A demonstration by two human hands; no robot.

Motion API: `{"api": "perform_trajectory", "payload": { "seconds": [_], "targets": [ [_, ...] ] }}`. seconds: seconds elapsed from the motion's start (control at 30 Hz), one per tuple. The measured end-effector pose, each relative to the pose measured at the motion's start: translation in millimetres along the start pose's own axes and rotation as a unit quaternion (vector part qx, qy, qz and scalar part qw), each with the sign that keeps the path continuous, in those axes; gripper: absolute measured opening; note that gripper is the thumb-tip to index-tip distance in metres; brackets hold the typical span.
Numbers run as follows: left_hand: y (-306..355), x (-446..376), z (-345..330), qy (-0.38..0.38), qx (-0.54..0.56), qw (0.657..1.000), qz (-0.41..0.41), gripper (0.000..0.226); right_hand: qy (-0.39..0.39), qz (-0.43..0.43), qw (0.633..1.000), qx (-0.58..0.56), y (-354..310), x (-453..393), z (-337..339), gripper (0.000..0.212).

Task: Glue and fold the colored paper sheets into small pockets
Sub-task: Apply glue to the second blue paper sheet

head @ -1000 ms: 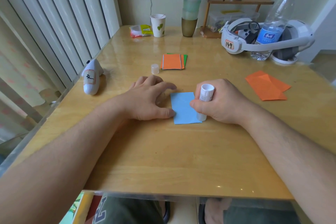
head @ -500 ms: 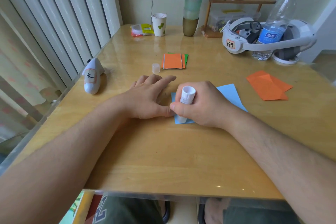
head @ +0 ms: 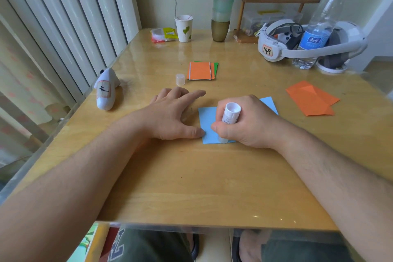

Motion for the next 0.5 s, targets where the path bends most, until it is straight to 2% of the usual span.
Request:
{"api": "perform_trajectory", "payload": {
  "seconds": [0.4, 0.5],
  "targets": [
    [0.5, 0.3, 0.6, 0.000, -0.005, 1.000, -0.005, 0.107, -0.013, -0.036, 0.999, 0.037, 17.2, -1.4, 14.1, 0.024],
    [0.7, 0.0, 0.4, -0.001, -0.009, 1.000, -0.006, 0.103, 0.031, -0.037, 0.998, -0.044, 16.5, -7.0, 25.3, 0.022]
  ]
}}
Point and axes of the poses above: each hand's wrist, its own x-axis away from the middle knuckle, its own z-axis out of the back of the hand, y = z × x, the point moved 10 cm from there along -x, towards the middle knuckle, and after that the axes turned 11 degrees about y, right-handed, at the moved point
